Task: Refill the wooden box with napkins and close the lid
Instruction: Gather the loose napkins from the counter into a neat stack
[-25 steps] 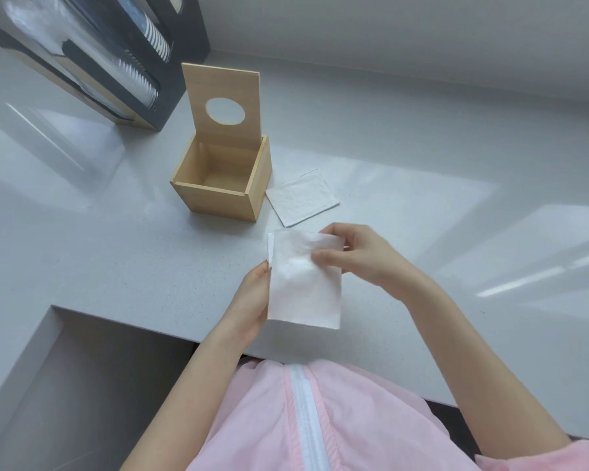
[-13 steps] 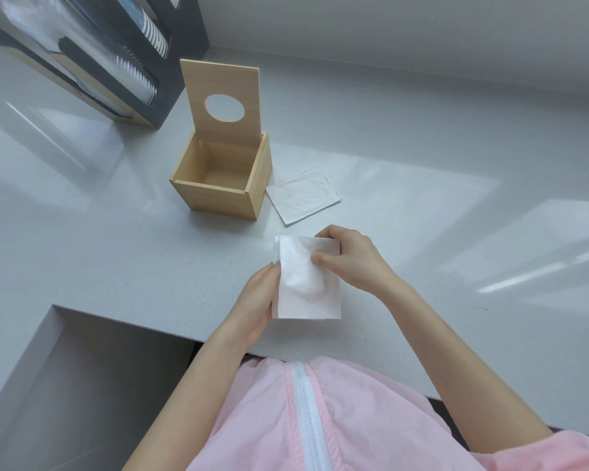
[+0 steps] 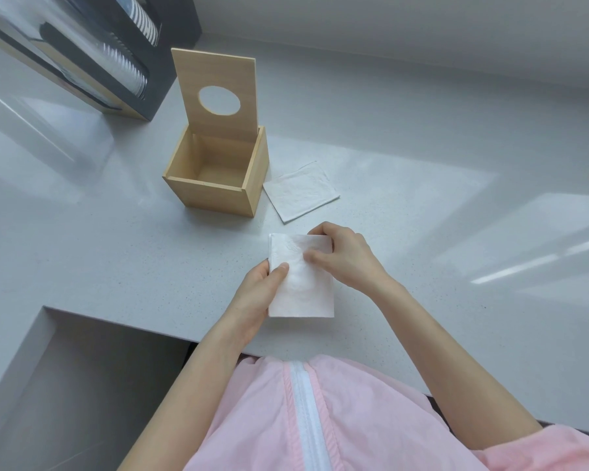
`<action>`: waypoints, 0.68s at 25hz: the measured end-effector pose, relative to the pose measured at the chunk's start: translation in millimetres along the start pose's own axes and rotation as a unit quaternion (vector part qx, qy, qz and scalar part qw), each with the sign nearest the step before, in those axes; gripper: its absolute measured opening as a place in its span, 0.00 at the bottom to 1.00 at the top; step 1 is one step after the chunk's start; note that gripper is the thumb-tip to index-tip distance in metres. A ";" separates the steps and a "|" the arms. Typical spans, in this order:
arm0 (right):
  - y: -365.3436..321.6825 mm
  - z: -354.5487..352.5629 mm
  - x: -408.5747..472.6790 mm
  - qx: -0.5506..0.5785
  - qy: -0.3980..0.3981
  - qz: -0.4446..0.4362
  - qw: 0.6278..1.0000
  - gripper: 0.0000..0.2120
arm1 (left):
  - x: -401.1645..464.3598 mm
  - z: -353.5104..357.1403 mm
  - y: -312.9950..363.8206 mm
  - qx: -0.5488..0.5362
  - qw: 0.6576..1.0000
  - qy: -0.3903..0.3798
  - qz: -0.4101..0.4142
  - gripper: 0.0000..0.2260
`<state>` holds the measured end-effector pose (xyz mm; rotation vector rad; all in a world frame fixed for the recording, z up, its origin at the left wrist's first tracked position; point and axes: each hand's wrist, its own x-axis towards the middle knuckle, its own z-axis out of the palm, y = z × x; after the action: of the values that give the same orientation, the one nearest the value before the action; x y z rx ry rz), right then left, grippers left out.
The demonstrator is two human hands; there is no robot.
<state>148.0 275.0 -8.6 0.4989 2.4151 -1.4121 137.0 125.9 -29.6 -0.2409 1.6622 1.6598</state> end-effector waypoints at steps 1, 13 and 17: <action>-1.0 -0.8 2.9 0.001 0.001 -0.001 1.000 0.05 | 0.4 -1.1 1.1 -0.001 1.000 0.002 -0.002 0.10; -22.4 -25.4 101.2 -0.264 0.018 -0.112 0.958 0.22 | 16.7 -21.1 24.1 -0.031 0.999 0.026 -0.023 0.09; -34.3 -20.4 123.3 -0.325 -0.048 -0.117 0.937 0.28 | 27.2 -22.8 27.6 -0.024 0.999 0.025 -0.037 0.10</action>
<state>21.0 295.1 -24.5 -0.0222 2.7152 -0.6031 92.6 118.9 -28.1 -0.3659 1.6321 1.6518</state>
